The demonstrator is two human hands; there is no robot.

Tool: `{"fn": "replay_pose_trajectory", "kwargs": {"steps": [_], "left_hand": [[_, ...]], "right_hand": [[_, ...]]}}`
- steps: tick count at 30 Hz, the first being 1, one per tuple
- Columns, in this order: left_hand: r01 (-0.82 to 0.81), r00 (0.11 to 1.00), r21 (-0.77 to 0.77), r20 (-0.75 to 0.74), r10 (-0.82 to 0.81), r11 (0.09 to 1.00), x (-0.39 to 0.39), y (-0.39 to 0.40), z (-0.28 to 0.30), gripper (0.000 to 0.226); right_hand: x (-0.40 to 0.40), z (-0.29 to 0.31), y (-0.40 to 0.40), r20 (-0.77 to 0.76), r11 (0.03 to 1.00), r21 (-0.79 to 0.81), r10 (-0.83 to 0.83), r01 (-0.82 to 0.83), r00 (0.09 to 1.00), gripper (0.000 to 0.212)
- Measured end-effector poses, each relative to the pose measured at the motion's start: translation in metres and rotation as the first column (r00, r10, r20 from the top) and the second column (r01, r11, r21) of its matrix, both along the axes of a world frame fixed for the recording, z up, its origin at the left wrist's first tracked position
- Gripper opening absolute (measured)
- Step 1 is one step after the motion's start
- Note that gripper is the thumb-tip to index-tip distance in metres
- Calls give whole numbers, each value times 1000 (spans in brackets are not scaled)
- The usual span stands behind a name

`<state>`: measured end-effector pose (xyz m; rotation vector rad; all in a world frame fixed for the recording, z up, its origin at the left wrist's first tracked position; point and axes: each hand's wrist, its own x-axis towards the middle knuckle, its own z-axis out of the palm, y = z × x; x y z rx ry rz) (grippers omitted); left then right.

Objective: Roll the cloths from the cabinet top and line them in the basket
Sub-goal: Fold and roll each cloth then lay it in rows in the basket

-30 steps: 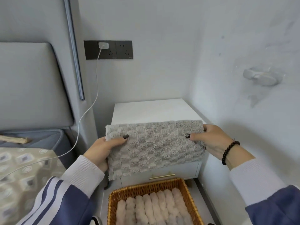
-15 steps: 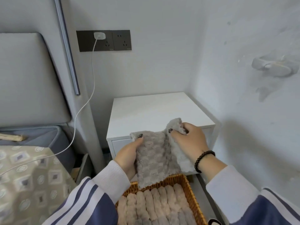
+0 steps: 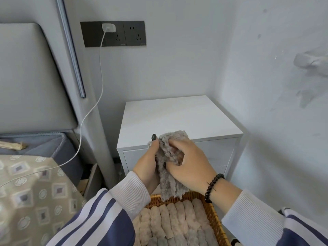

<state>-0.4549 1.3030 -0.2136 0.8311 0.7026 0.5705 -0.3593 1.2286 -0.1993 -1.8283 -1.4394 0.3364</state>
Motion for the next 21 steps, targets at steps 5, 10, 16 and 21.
{"fn": "replay_pose_trajectory", "kwargs": {"steps": [5,10,16,21], "left_hand": [[18,1000,109,-24,-15,994,-7,2,-3,53],[-117,988,90,-90,125,989,-17,5,-1,33],[-125,990,-28,56,126,992,-29,3,5,25],[-53,990,-27,129,56,998,-37,4,4,27]], "right_hand": [[-3,-4,-6,-151,988,-61,133,-144,979,72],[-1,-3,-12,-273,985,17,172,-174,946,69],[25,4,-10,-283,983,25,-169,183,944,67],[29,-3,-9,-508,969,-243,-93,-39,856,86]]}}
